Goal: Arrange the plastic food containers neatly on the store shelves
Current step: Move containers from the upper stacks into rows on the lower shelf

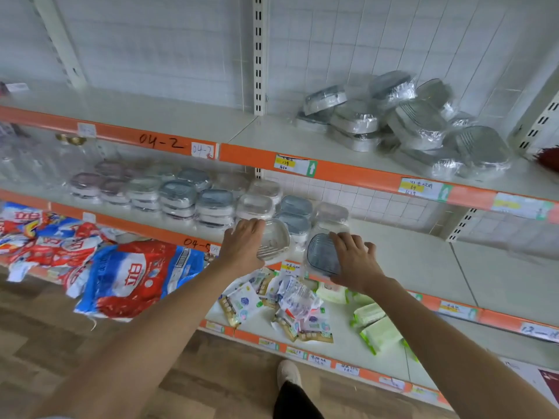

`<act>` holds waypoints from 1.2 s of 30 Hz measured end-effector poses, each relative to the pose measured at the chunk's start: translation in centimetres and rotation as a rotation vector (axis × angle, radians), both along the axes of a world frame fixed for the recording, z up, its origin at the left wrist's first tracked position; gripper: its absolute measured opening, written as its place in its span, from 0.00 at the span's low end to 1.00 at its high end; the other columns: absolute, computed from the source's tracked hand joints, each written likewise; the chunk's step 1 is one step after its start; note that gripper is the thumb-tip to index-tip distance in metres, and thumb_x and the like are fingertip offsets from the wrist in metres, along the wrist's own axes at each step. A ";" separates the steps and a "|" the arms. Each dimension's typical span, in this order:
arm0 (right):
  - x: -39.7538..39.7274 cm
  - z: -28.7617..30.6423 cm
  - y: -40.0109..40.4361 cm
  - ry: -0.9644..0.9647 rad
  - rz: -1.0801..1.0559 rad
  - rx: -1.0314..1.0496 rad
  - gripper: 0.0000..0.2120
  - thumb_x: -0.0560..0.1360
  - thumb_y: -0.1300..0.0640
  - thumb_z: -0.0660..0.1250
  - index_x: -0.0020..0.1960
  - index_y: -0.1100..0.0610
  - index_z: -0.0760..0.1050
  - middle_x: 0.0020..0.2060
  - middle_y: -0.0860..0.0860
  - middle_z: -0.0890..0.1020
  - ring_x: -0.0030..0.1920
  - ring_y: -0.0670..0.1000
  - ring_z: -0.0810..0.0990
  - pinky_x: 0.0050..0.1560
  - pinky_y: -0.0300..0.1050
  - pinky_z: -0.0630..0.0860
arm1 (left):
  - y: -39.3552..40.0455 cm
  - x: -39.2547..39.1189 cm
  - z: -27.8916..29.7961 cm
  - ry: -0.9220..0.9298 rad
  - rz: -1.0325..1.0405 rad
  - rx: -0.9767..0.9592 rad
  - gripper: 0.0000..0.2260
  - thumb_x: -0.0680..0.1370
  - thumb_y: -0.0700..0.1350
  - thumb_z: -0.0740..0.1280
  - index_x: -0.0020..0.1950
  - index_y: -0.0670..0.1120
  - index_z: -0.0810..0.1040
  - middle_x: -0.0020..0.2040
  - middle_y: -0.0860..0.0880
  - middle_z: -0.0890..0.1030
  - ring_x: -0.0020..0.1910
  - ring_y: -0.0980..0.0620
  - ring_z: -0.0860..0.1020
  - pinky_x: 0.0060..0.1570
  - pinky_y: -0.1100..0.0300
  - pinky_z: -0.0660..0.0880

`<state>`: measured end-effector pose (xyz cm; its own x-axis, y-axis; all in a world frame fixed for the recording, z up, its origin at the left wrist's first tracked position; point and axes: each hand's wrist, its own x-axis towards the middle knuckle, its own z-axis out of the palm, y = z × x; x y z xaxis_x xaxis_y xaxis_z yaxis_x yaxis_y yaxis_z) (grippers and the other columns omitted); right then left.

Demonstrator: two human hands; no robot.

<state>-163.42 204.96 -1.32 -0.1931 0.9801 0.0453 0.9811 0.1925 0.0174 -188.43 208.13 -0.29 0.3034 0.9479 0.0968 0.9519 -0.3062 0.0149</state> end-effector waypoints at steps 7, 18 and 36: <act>3.8 -6.2 8.9 0.072 -0.144 0.144 0.41 0.69 0.46 0.71 0.73 0.57 0.53 0.69 0.51 0.62 0.69 0.53 0.61 0.68 0.52 0.57 | 11.5 5.5 -5.3 -0.091 -0.089 0.077 0.32 0.71 0.46 0.72 0.70 0.41 0.61 0.69 0.42 0.65 0.69 0.44 0.63 0.64 0.48 0.65; 8.5 -11.9 23.7 0.199 -0.224 0.304 0.39 0.65 0.53 0.73 0.71 0.57 0.58 0.65 0.54 0.61 0.65 0.56 0.64 0.71 0.51 0.53 | 28.0 11.4 -12.4 -0.048 -0.179 0.199 0.40 0.68 0.50 0.75 0.73 0.43 0.59 0.72 0.44 0.64 0.71 0.46 0.62 0.70 0.48 0.59; 6.5 -15.3 28.0 -0.043 -0.166 0.275 0.25 0.79 0.53 0.55 0.74 0.56 0.55 0.70 0.54 0.64 0.71 0.55 0.60 0.71 0.53 0.55 | 30.7 10.2 -18.3 -0.089 -0.190 0.232 0.30 0.76 0.31 0.57 0.77 0.37 0.48 0.77 0.41 0.52 0.77 0.45 0.51 0.75 0.52 0.49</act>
